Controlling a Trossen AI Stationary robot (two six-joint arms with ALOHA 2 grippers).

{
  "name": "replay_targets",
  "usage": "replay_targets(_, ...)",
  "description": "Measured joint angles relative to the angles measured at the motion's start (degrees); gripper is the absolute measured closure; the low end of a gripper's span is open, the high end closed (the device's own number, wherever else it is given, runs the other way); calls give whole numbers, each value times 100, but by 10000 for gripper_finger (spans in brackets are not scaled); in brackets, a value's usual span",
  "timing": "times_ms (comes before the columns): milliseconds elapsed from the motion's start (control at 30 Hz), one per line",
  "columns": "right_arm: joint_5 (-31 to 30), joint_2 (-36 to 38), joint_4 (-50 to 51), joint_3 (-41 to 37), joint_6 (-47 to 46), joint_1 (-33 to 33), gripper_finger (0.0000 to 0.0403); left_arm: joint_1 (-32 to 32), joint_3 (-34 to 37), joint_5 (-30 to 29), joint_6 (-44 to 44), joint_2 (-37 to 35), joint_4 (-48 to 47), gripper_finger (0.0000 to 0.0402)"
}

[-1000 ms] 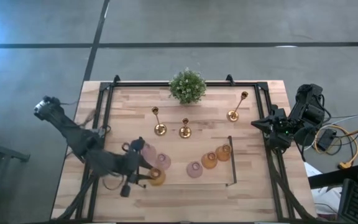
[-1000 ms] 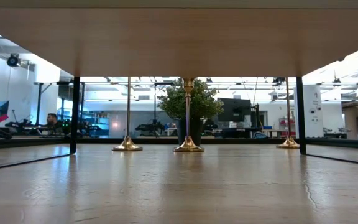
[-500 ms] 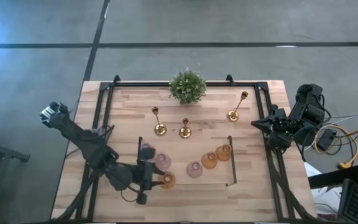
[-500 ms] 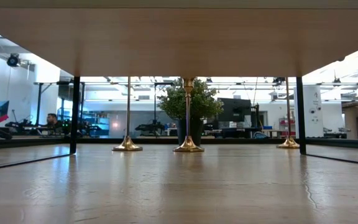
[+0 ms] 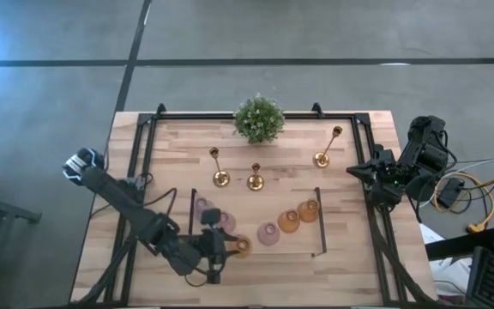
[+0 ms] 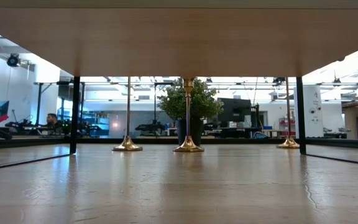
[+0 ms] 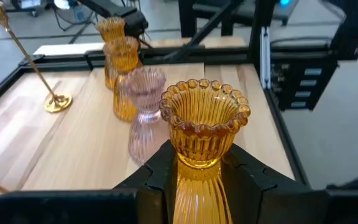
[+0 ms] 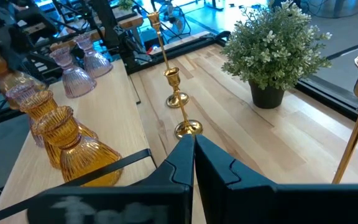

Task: Pick & Place candle stick holders
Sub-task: Put the yellow candle holder on the shelf

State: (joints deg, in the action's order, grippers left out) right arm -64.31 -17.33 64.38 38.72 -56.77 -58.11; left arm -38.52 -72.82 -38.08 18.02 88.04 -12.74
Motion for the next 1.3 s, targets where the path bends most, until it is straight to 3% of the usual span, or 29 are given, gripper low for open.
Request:
replay_targets(400, 0, 1, -2, 0, 0, 0, 394, 20, 151, -817, 314, 293, 218, 301)
replay_targets(1300, 0, 1, -2, 0, 0, 0, 394, 247, 649, -894, 620, 320, 773, 303)
